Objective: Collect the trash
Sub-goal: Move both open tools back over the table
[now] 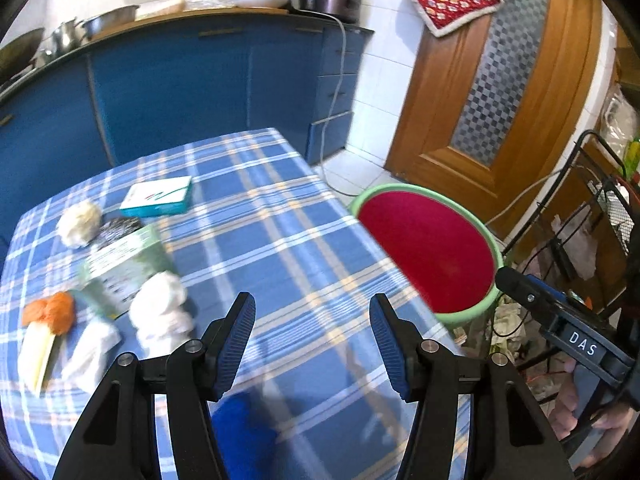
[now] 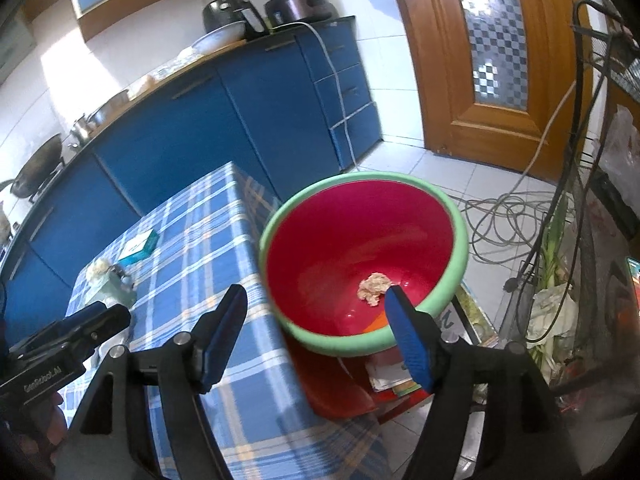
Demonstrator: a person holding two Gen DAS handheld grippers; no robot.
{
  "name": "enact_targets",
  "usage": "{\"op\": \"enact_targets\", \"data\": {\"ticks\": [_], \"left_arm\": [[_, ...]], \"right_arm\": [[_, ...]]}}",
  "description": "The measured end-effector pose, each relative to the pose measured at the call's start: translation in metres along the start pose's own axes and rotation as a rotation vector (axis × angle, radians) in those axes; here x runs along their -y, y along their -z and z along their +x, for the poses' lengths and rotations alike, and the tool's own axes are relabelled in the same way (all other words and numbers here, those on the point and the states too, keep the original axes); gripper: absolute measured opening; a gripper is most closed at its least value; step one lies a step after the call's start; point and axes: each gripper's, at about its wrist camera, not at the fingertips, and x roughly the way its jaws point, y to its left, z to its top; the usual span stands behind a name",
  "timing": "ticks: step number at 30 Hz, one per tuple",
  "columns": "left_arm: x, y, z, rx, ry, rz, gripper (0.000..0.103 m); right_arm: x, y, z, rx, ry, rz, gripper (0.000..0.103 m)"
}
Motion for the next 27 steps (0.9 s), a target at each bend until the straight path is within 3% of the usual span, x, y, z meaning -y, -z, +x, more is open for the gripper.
{"op": "enact_targets", "data": {"ticks": [16,27], "left_arm": [[-0.094,0.035,-0.037,0.028,-0.148,-0.124,0.061],[-0.175,0.049,-0.043,0.001,-0.320,-0.156,0.061]], "right_arm": [[-0.064,0.032,0.005,-0.057,-0.071,-0.112,0.082],[-0.096,0.049,0.009,-0.086,-0.085,-0.158,0.083]]}}
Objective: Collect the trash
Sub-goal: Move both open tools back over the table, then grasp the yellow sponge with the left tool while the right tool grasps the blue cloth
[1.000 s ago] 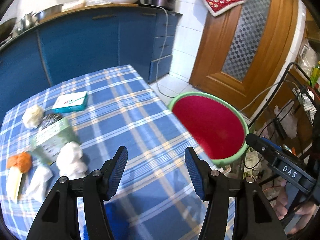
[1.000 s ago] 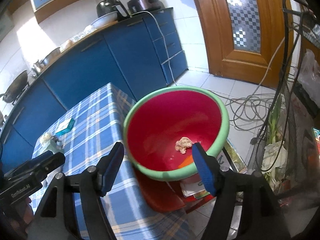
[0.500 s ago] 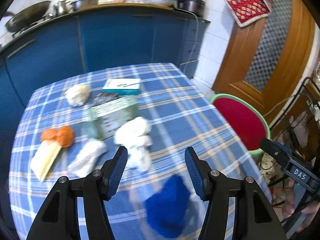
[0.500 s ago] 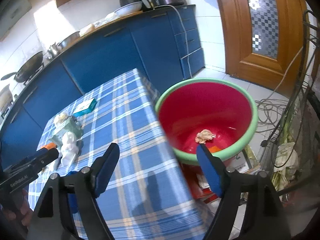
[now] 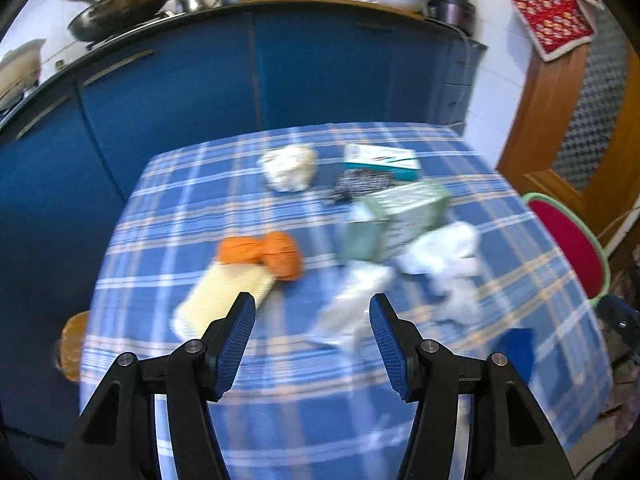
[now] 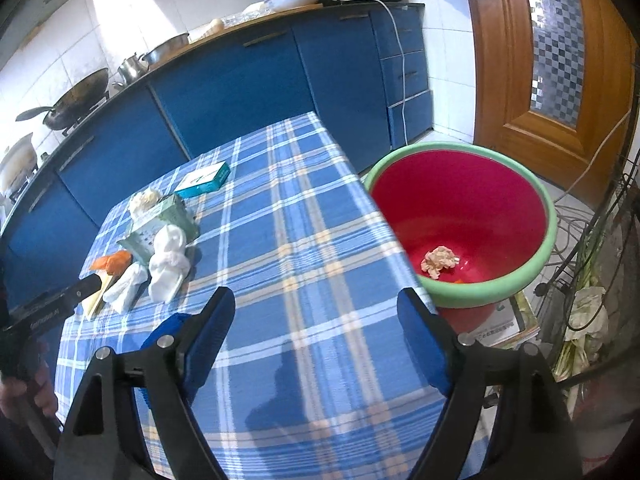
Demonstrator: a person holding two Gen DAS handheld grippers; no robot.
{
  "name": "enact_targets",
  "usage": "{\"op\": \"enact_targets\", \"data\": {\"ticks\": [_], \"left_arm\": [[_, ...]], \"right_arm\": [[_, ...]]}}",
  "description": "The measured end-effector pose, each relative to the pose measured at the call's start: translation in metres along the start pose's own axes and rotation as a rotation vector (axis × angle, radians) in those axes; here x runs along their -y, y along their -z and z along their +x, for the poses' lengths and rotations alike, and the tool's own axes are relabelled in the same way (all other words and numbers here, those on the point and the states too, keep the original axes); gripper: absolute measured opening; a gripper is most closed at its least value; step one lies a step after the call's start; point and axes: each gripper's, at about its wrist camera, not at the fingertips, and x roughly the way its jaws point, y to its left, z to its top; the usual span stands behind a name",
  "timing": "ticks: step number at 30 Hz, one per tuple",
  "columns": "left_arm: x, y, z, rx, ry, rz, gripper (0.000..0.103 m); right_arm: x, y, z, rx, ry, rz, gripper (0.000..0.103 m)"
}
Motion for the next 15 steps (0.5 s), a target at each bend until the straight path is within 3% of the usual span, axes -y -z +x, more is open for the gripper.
{"op": "enact_targets", "data": {"ticks": [15], "left_arm": [[-0.060,0.001,0.055,-0.099,-0.075,-0.026,0.061]], "right_arm": [[-0.032,0.014,0.016,-0.058,0.008,-0.043,0.084]]}}
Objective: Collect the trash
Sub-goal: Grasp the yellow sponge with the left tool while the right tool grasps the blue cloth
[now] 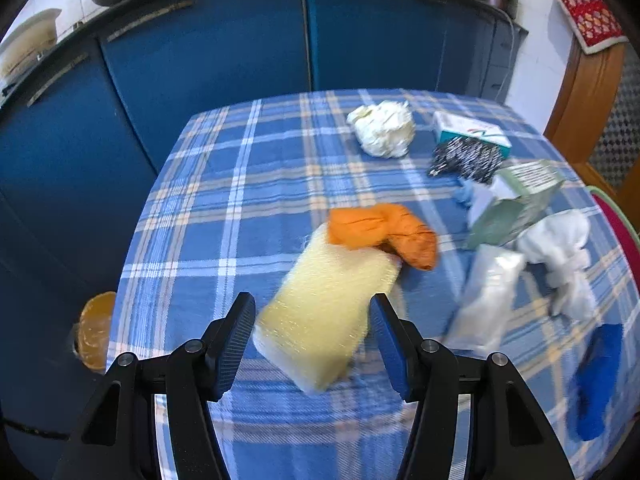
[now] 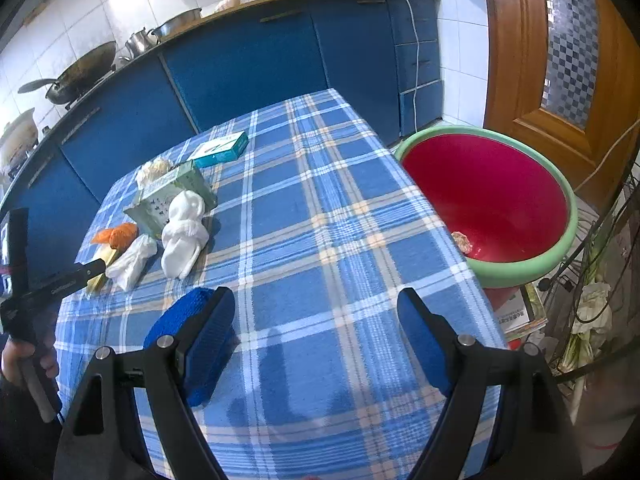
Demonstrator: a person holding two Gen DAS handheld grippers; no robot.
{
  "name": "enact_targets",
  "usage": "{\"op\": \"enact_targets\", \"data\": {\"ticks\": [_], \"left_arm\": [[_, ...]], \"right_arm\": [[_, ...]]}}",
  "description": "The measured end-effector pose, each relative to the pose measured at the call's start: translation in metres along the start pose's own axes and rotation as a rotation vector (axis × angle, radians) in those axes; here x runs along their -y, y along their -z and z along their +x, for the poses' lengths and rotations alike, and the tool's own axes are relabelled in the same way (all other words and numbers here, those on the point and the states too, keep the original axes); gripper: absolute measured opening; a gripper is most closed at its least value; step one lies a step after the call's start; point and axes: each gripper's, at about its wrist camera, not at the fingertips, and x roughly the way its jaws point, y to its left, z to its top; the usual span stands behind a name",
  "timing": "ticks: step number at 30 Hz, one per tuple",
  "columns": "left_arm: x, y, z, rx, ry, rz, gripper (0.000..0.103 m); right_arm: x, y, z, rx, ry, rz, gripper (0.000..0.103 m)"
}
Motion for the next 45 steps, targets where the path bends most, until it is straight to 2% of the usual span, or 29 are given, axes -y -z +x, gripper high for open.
{"op": "enact_targets", "data": {"ticks": [12,18,21,30,38,45], "left_arm": [[0.001,-0.005,0.016,0.003,0.061,-0.005,0.063],[0.000,0.000,0.010,0.028,0.081,-0.008,0.046],[-0.003,0.005,0.003,0.038,0.099,-0.036,0.042],[-0.009,0.036,-0.030,0.052,0.147,-0.144,0.041],[0.002,0.064,-0.050,0.035,0.195,-0.169,0.042],[0.003,0.080,-0.056,0.027,0.199,-0.184,0.042]], "right_arm": [[-0.011,0.002,0.005,-0.018,0.009,-0.019,0.084],[-0.016,0.003,0.006,-0.023,0.001,-0.031,0.084],[-0.018,0.004,0.006,-0.025,-0.007,-0.037,0.084],[-0.026,0.006,0.006,-0.025,-0.029,-0.056,0.084],[-0.043,0.012,0.007,-0.032,-0.070,-0.094,0.084],[-0.059,0.021,0.013,-0.039,-0.091,-0.142,0.084]]}}
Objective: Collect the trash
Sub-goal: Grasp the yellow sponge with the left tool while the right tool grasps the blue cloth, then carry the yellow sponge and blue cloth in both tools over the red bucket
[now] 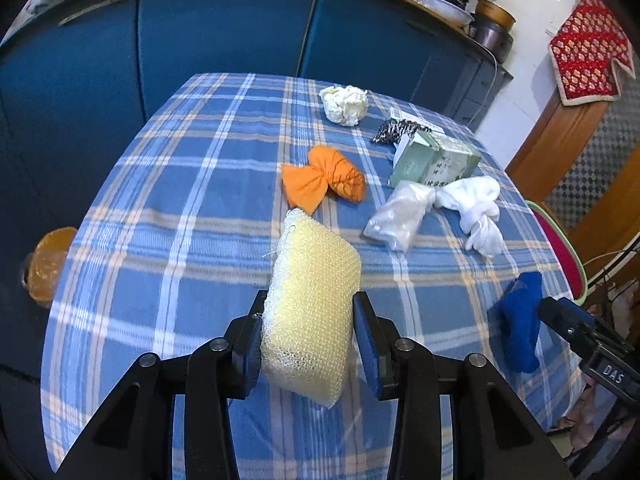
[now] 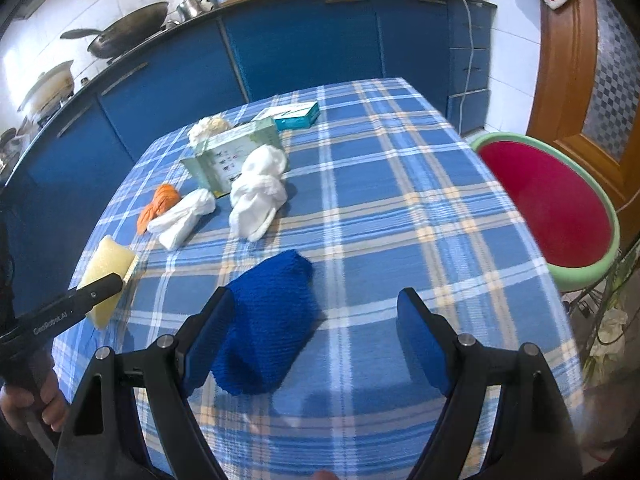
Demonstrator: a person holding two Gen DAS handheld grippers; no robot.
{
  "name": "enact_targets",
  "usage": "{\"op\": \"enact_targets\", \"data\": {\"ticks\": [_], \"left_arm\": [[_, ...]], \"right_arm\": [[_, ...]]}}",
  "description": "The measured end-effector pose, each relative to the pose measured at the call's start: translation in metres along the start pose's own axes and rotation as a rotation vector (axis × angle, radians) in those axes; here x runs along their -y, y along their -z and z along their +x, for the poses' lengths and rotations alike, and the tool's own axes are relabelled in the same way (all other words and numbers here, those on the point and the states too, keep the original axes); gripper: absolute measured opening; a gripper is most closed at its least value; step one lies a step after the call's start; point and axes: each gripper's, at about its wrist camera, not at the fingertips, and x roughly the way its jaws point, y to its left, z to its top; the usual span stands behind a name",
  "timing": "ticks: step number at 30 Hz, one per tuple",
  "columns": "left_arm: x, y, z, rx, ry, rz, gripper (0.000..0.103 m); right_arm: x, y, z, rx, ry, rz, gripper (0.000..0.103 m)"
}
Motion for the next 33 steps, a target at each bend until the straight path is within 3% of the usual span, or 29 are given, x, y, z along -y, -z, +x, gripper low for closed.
{"op": "enact_targets", "data": {"ticks": [15,18,23,28,33], "left_arm": [[0.008,0.015,0.002,0.003,-0.063,0.058,0.044],[0.008,0.016,0.001,0.008,-0.053,0.060,0.044],[0.009,0.017,-0.001,0.010,-0.037,0.049,0.041],[0.015,0.018,-0.004,0.010,0.003,0.049,0.040],[0.029,0.017,-0.011,0.025,0.043,0.069,0.040]], "right_arm": [[-0.026,0.013,0.020,-0.055,-0.055,-0.077,0.067],[-0.029,0.015,0.020,-0.056,-0.069,-0.093,0.056],[-0.033,0.018,0.019,-0.056,-0.083,-0.109,0.047],[-0.030,0.020,0.017,-0.054,-0.088,-0.098,0.028],[-0.030,0.022,0.011,-0.033,-0.103,-0.110,0.021]]}}
